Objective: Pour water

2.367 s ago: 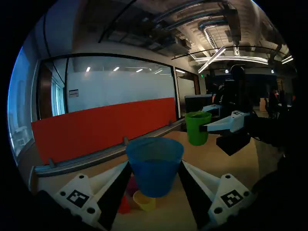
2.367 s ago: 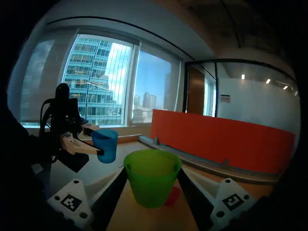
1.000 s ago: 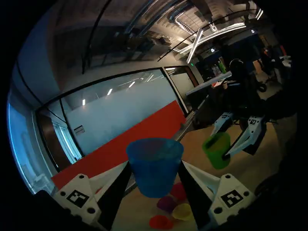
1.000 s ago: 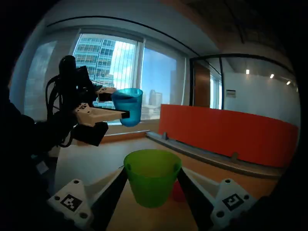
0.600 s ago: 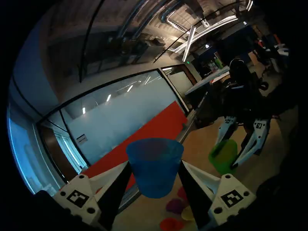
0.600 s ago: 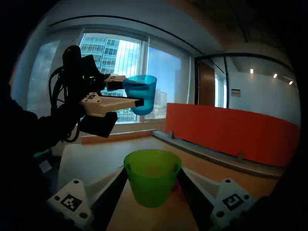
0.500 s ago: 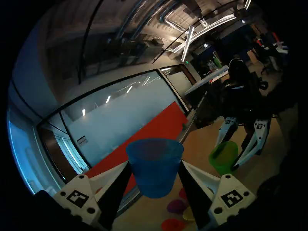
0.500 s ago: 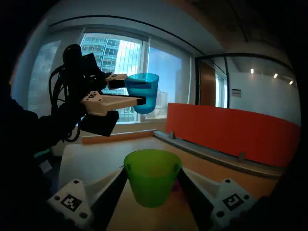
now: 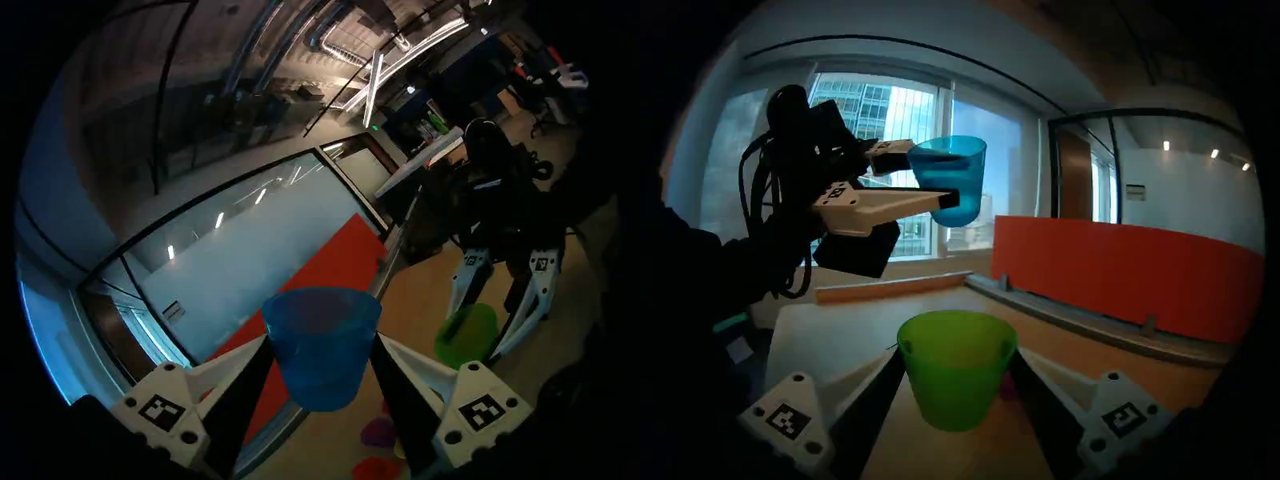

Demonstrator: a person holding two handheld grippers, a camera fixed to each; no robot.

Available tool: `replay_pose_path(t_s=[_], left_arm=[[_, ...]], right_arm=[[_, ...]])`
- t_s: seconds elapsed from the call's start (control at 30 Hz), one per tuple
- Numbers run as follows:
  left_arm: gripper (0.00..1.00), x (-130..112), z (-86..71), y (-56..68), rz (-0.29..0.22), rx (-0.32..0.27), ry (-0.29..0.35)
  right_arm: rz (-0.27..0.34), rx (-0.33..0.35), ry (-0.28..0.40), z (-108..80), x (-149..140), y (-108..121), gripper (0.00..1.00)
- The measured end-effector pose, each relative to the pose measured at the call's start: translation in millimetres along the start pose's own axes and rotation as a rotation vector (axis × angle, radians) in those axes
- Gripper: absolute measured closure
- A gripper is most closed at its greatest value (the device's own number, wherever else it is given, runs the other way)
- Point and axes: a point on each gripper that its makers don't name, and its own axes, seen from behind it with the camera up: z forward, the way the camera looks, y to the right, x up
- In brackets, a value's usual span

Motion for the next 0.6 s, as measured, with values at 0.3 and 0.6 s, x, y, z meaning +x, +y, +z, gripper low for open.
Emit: replay_pose_path(t_s=[0.3, 0.6], left_arm=[[0.19, 7.3, 2.2, -2.0, 0.055, 0.010, -0.002], [0.19, 11.7, 1.6, -3.1, 0.101, 0.017, 0.000]], right_arm=[[-0.001, 0.020, 0.011, 7.5, 3.7, -6.4, 0.10], [-0.004, 0.035, 0.016, 12.8, 6.8, -11.2, 0.10]])
